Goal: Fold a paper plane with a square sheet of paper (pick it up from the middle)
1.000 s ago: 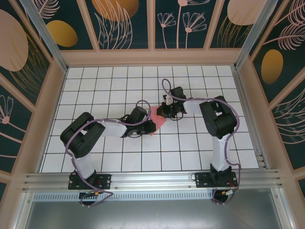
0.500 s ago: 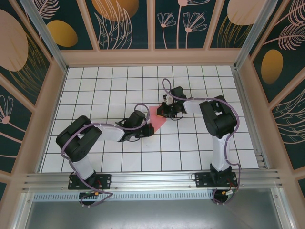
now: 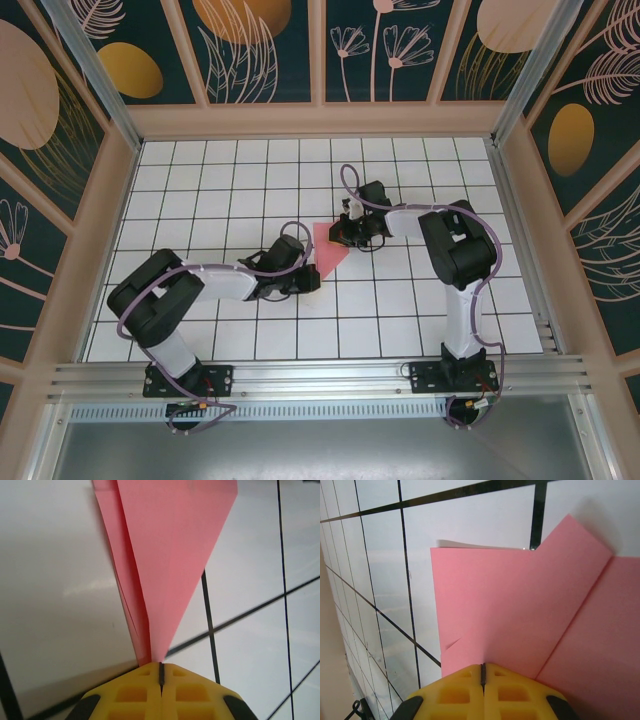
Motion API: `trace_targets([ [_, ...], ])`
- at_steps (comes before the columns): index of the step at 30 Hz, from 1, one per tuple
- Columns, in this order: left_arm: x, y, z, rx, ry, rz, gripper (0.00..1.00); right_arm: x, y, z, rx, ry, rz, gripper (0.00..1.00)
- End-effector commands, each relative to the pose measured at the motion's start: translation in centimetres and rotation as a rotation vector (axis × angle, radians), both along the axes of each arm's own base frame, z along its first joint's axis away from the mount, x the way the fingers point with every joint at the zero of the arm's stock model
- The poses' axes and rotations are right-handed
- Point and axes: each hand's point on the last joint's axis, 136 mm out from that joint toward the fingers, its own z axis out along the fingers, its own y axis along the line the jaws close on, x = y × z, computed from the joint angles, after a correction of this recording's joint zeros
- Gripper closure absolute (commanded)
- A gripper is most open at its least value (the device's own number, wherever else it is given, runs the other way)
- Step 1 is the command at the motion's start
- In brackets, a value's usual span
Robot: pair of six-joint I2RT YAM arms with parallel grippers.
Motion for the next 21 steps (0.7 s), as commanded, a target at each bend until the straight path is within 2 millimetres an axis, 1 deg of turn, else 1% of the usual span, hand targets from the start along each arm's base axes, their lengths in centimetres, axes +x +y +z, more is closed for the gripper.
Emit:
trace_targets([
  [1,-0.8,0.0,1.0,0.025,-0.002,-0.044,0.92,-1.8,-4.0,-7.5,-0.235,0.119,-0.076,0.98],
  [4,1.4,-1.0,3.0,0.001,-0.081,-0.007,0.91,-1.8,-3.9,-7.5,-0.233,0.122,-0.076,0.98],
  [6,2.8,-1.6,3.8,-0.005,-0.116,0.019,0.91,-1.8,-3.8,-7.5,-0.23,0.123,-0.074,0.98],
  [9,4.4,-2.5,4.4,-0.015,-0.145,0.04,0.92,-1.8,-3.7,-7.5,-0.226,0.126,-0.075,0.98],
  [11,5.5,-2.7,4.5,-0.013,-0.16,0.066,0.92,-1.8,-3.7,-7.5,-0.223,0.126,-0.075,0.98],
  [12,6.0,-2.5,3.6,0.015,-0.152,0.078,0.92,-1.8,-3.7,-7.5,-0.224,0.127,-0.074,0.98],
  [17,7.9,-2.9,2.2,0.026,-0.141,0.088,0.92,-1.9,-3.7,-7.6,-0.223,0.13,-0.073,0.98],
  [19,8.2,-3.1,1.6,0.028,-0.133,0.08,0.92,-1.9,-3.7,-7.6,-0.223,0.13,-0.072,0.98],
  [21,7.9,-3.2,0.4,0.039,-0.111,0.067,0.92,-1.9,-3.8,-7.7,-0.224,0.132,-0.073,0.98],
])
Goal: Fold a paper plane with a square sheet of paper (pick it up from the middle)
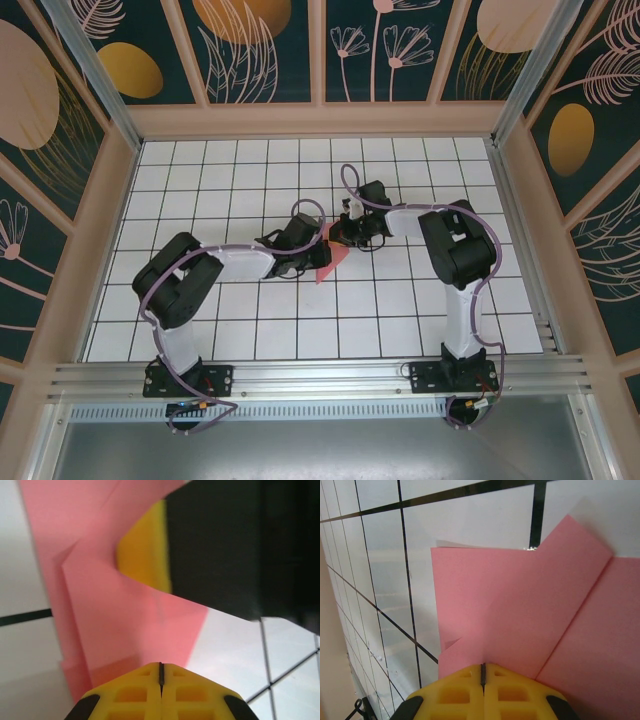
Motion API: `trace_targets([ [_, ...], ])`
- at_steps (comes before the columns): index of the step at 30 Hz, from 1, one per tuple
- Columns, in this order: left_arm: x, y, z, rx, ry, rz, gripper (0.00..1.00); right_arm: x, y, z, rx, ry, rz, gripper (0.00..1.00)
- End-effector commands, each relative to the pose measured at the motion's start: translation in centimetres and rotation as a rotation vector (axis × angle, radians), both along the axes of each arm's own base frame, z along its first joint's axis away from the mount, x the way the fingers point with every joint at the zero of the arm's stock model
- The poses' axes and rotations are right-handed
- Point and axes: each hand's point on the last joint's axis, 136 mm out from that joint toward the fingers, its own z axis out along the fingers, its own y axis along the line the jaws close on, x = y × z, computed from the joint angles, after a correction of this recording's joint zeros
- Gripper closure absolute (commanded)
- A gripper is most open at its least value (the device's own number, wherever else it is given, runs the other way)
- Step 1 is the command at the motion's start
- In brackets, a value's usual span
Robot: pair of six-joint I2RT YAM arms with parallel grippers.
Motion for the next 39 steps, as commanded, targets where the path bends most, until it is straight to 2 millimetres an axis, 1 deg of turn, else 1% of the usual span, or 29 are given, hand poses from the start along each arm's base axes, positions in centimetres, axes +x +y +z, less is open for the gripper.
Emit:
trace_targets([
  [1,0.6,-0.5,-0.7,0.003,-0.005,-0.022,0.92,-1.9,-3.8,-7.7,-0.23,0.126,-0.074,0.98],
  [4,0.3,-0.6,-1.4,0.007,0.011,-0.033,0.92,-2.0,-3.9,-7.7,-0.232,0.128,-0.075,0.98],
  [6,-0.3,-0.4,-1.8,0.003,0.028,-0.044,0.92,-2.1,-4.0,-7.9,-0.237,0.133,-0.076,0.98],
  [11,-3.1,0.5,-2.7,-0.005,0.079,-0.107,0.94,-2.3,-4.3,-8.5,-0.262,0.153,-0.082,0.98],
  [18,-7.1,1.6,-3.0,0.012,0.115,-0.175,0.95,-2.5,-4.9,-9.3,-0.29,0.175,-0.101,0.98],
  [22,-8.7,2.3,-3.2,0.026,0.129,-0.178,0.95,-2.6,-5.0,-9.5,-0.291,0.183,-0.106,0.98],
  [25,-9.5,2.8,-3.2,0.034,0.136,-0.177,0.95,-2.5,-4.9,-9.4,-0.29,0.182,-0.107,0.98],
  [27,-10.1,3.1,-3.6,0.048,0.15,-0.185,0.95,-2.6,-5.0,-9.4,-0.291,0.183,-0.106,0.98],
  [28,-9.9,3.1,-2.8,0.041,0.132,-0.186,0.95,-2.6,-4.9,-9.3,-0.289,0.182,-0.105,0.98],
  [30,-9.6,3.3,-2.3,0.054,0.11,-0.178,0.95,-2.6,-4.9,-9.2,-0.287,0.18,-0.105,0.98],
  [32,-8.9,3.0,-1.1,0.037,0.074,-0.165,0.95,-2.5,-4.8,-8.9,-0.279,0.176,-0.105,0.98],
  [34,-7.7,2.4,0.8,-0.003,0.016,-0.132,0.95,-2.1,-4.6,-8.4,-0.271,0.166,-0.11,0.98],
  [37,-5.8,1.9,3.1,-0.05,-0.062,-0.062,0.94,-1.6,-4.8,-7.6,-0.273,0.151,-0.138,0.99],
  [39,-4.7,2.0,4.1,-0.067,-0.099,-0.008,0.93,-1.4,-5.7,-7.5,-0.301,0.15,-0.185,0.99],
])
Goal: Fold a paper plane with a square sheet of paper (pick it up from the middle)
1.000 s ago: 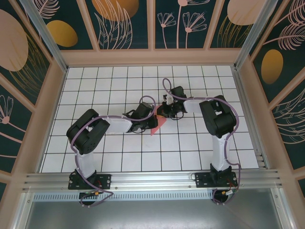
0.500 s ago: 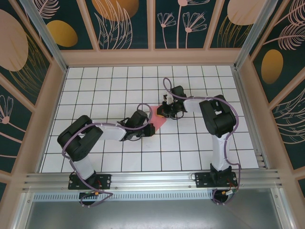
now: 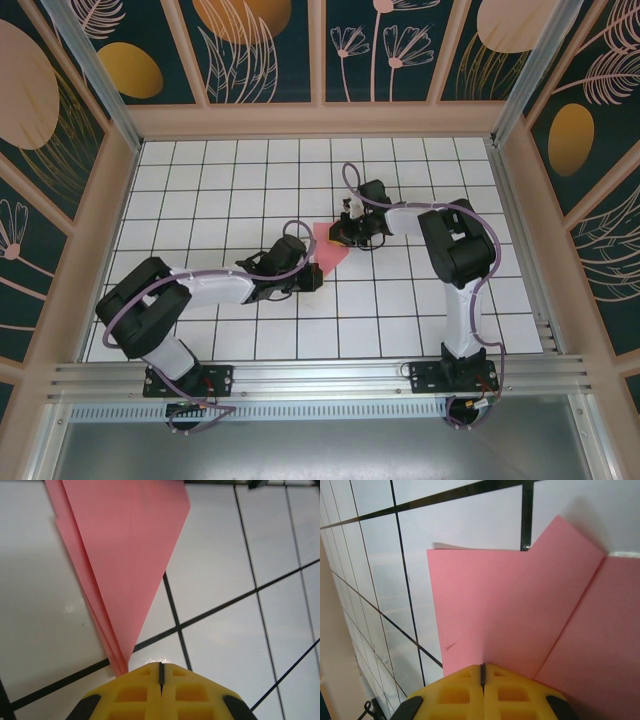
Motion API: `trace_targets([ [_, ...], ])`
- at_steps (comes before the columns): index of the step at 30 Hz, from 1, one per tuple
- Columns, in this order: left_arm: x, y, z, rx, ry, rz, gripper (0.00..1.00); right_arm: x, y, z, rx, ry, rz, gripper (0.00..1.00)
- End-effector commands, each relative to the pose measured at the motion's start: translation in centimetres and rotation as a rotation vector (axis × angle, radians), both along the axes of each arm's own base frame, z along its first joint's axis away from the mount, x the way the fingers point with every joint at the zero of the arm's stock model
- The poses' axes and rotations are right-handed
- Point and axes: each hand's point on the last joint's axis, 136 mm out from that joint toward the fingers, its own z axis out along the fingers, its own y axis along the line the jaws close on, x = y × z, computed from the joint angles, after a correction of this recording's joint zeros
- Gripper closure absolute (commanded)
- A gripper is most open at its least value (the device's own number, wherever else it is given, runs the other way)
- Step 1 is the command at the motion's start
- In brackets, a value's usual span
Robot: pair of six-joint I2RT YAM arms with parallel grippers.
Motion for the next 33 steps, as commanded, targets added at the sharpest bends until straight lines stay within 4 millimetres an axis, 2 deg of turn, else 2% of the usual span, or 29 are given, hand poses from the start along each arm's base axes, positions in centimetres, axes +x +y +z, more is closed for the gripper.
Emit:
trace_targets([
  [1,2.3,-0.1,2.4,-0.049,-0.082,0.11,0.93,-1.4,-6.0,-7.3,-0.31,0.108,-0.173,0.99],
  [6,3.1,-1.3,3.3,-0.129,-0.087,0.13,0.91,-1.6,-8.5,-6.4,-0.319,0.128,-0.328,0.99],
  [9,3.2,-2.0,2.7,-0.144,-0.066,0.122,0.91,-1.7,-8.7,-5.1,-0.289,0.12,-0.388,0.99],
  [12,3.5,-2.2,2.2,-0.139,-0.059,0.127,0.92,-1.5,-8.1,-3.4,-0.228,0.094,-0.407,0.99],
  [17,3.9,-2.8,1.5,-0.129,-0.054,0.122,0.94,-0.6,-6.0,-0.4,-0.105,0.018,-0.342,0.99],
  [18,4.1,-2.9,1.6,-0.129,-0.06,0.119,0.94,-0.5,-5.7,-0.1,-0.091,0.011,-0.33,0.99],
  [19,4.1,-3.0,0.7,-0.113,-0.046,0.118,0.95,-0.5,-5.5,0.2,-0.081,0.004,-0.318,0.99],
  [26,4.0,-3.8,-0.8,-0.103,-0.013,0.085,0.97,-0.6,-4.8,1.3,-0.04,-0.041,-0.27,0.99],
  [33,3.9,-2.3,-3.4,0.0,0.026,0.129,1.0,-1.1,-3.7,3.4,0.008,-0.124,-0.191,0.98],
])
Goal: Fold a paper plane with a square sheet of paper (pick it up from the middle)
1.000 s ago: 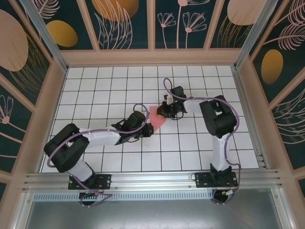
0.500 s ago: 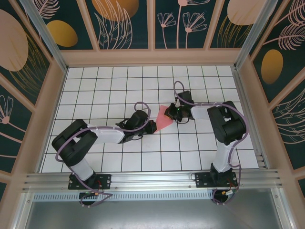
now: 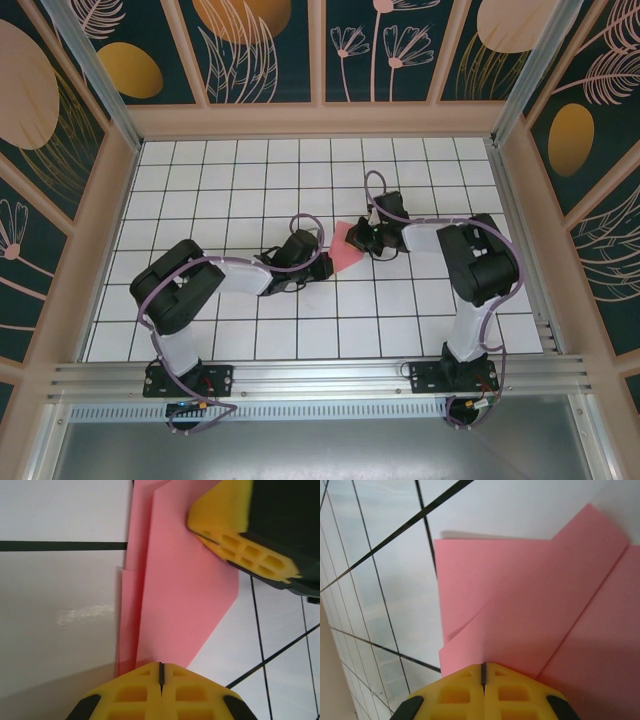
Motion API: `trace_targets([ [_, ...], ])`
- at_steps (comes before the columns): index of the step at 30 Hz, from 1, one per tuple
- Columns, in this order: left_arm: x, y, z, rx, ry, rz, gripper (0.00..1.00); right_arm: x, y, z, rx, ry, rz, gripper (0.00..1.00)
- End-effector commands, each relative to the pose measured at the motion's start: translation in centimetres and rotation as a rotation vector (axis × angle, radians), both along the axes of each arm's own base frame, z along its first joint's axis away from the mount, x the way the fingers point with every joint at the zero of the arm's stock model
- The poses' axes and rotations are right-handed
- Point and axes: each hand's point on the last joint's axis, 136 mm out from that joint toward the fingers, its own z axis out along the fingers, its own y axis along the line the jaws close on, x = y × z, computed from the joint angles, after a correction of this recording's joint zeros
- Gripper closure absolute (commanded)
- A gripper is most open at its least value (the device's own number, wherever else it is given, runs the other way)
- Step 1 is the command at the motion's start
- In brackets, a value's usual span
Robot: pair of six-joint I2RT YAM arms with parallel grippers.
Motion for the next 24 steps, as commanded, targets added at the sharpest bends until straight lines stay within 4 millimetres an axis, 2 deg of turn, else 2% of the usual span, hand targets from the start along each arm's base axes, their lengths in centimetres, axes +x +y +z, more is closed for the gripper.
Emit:
trace_targets([
  [1,0.1,0.5,-1.2,0.047,0.023,0.017,1.0,-0.7,1.2,2.5,0.04,-0.094,0.086,0.98],
  [3,-0.2,0.7,-1.7,0.059,0.038,0.018,1.0,-1.7,1.9,2.4,0.038,-0.096,0.12,0.98],
  [9,-0.8,1.1,-2.5,0.073,0.071,0.022,1.0,-4.2,3.5,0.3,0.03,-0.038,0.182,0.98],
  [13,-1.1,1.4,-2.9,0.085,0.087,0.023,1.0,-4.8,3.5,-0.8,0.01,-0.015,0.206,0.98],
  [17,-1.6,1.9,-3.4,0.104,0.116,0.027,1.0,-3.6,2.1,-1.8,-0.023,-0.013,0.182,0.98],
  [24,-3.1,2.9,-4.6,0.121,0.168,0.026,1.0,1.4,-3.3,-2.9,-0.044,-0.038,0.041,0.98],
])
